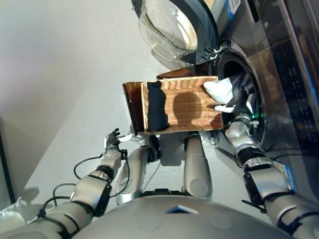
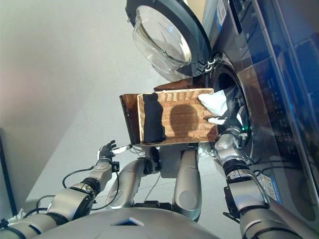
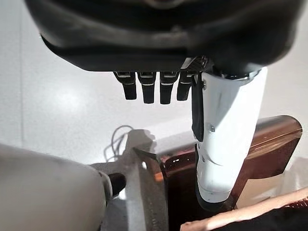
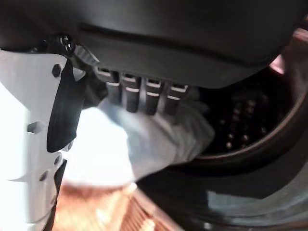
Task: Pick up the clothes and place them into the washing machine
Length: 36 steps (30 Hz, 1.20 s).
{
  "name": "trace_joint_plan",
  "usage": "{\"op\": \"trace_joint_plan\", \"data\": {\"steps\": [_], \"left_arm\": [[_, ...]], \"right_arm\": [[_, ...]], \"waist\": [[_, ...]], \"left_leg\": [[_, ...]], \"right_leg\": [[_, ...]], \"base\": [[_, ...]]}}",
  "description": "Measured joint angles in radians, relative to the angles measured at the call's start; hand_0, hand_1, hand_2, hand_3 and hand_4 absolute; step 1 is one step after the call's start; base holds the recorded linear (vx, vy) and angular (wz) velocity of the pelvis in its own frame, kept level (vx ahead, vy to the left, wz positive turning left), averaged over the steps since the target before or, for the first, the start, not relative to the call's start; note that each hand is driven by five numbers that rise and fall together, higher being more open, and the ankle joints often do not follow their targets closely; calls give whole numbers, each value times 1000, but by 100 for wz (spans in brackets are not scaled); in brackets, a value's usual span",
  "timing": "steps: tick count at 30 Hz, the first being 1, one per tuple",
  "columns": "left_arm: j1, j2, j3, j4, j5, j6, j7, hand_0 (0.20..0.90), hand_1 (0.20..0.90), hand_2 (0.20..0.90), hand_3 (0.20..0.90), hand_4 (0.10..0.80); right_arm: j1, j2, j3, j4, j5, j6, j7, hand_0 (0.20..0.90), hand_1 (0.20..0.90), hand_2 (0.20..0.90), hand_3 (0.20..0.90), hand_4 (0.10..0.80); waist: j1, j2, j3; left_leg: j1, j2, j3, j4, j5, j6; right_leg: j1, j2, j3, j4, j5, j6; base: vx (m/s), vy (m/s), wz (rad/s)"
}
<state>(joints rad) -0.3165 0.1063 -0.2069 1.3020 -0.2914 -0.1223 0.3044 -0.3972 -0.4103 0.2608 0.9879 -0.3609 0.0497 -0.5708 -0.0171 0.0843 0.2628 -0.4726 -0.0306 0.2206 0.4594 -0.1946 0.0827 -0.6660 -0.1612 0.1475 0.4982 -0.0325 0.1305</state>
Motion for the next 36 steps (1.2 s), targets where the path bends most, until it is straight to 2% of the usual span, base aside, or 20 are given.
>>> {"op": "trace_joint_plan", "data": {"steps": [6,20,31,36], "left_arm": [[14,5,0,1,5,-11,2,900,900,900,900,800],[54,5,-1,-6,9,-18,18,900,900,900,900,800],[56,6,-2,-4,9,-37,26,900,900,900,900,800],[57,6,-3,-1,10,-38,26,900,900,900,900,800]], "right_arm": [[-4,-27,88,-4,-154,15,-3,900,900,900,900,800],[18,-10,129,32,-244,40,-44,900,900,900,900,800],[14,2,152,50,-322,83,-113,900,900,900,900,800],[4,-3,249,51,-398,82,-124,900,900,900,900,800]], "waist": [[2,-19,-5],[5,-32,-5],[6,-43,-12],[6,-66,-24]], "left_leg": [[29,-2,2,-34,18,0],[133,-4,-26,-128,63,2],[107,-6,-28,-127,67,2],[93,-4,-29,-124,69,0]], "right_leg": [[35,-6,-6,-50,20,-6],[168,-12,-53,-158,61,-7],[142,-14,-54,-153,61,-6],[128,-12,-54,-153,64,-8]], "base": [[2,-9,-1],[36,-15,3],[-17,0,1],[0,0,0]]}}
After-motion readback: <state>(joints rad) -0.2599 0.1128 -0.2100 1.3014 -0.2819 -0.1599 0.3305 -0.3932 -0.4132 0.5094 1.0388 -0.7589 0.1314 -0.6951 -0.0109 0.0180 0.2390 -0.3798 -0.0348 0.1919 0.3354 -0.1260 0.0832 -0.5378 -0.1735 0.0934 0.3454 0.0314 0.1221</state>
